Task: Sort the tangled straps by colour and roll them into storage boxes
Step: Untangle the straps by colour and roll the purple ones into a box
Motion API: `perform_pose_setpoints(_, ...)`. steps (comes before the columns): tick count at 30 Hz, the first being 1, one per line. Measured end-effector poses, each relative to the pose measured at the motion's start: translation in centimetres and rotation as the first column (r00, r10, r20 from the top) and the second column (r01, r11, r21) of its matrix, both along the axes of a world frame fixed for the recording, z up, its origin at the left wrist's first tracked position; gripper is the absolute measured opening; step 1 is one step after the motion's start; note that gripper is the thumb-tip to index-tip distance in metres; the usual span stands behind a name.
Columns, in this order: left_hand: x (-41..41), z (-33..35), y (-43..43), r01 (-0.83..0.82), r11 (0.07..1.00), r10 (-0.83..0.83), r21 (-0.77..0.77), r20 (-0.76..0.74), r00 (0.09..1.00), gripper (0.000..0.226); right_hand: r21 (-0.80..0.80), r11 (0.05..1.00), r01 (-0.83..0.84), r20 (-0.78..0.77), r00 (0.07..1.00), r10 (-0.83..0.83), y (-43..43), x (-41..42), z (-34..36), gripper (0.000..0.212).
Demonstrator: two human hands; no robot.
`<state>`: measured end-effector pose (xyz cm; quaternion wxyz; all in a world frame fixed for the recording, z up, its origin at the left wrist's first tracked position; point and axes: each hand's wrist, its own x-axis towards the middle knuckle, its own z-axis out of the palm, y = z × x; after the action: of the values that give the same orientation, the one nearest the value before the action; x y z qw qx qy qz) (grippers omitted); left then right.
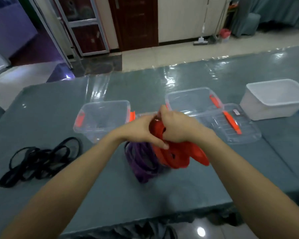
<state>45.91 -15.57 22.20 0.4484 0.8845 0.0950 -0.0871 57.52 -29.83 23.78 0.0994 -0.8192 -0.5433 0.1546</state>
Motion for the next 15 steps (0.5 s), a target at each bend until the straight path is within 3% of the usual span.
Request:
perform_pose_setpoints(2, 2.1, -1.4, -1.6, -0.001, 1.000, 0.000, 0.030, 0.044, 0.999, 0.049, 0.004, 0.997, 0.077, 0.045, 0.996, -0.077, -1.5, 1.5, 0.3, 0.060)
perform_pose_setpoints(4, 4.0, -1.6, -2.3, -0.028, 0.999, 0.027, 0.016, 0.099, 0.995, 0.047, 0.073, 0.987, 0.145, 0.057, 0.987, -0.150, -3.6, 3.6, -0.1, 0.067)
perform_pose_setpoints(5, 4.9, -1.5, -2.6, -0.043, 0.998, 0.047, -0.044, 0.117, 0.992, 0.052, 0.144, 0.971, 0.191, 0.012, 0.981, -0.195, -4.8, 4.5, -0.6, 0.068)
perform_pose_setpoints(7, 6.5, -1.4, -3.4, -0.048, 0.984, 0.073, -0.174, 0.144, 0.987, 0.061, 0.248, 0.916, 0.316, -0.229, 0.938, -0.262, -7.5, 5.4, -2.5, 0.064)
perform_pose_setpoints(9, 8.0, -1.8, -4.7, -0.002, 0.979, 0.036, -0.205, 0.162, 0.986, 0.047, 0.242, 0.880, 0.407, -0.459, 0.848, -0.266, -10.1, 5.7, -5.0, 0.059)
perform_pose_setpoints(11, 9.4, -2.6, -5.8, 0.056, 0.977, -0.024, -0.204, 0.156, 0.988, 0.034, 0.246, 0.864, 0.440, -0.538, 0.803, -0.256, -12.0, 6.9, -6.7, 0.060)
perform_pose_setpoints(15, 13.2, -3.4, -7.9, 0.060, 0.926, -0.005, -0.373, 0.147, 0.989, 0.050, 0.277, 0.854, 0.440, -0.643, 0.746, -0.176, -15.5, 11.6, -7.7, 0.065)
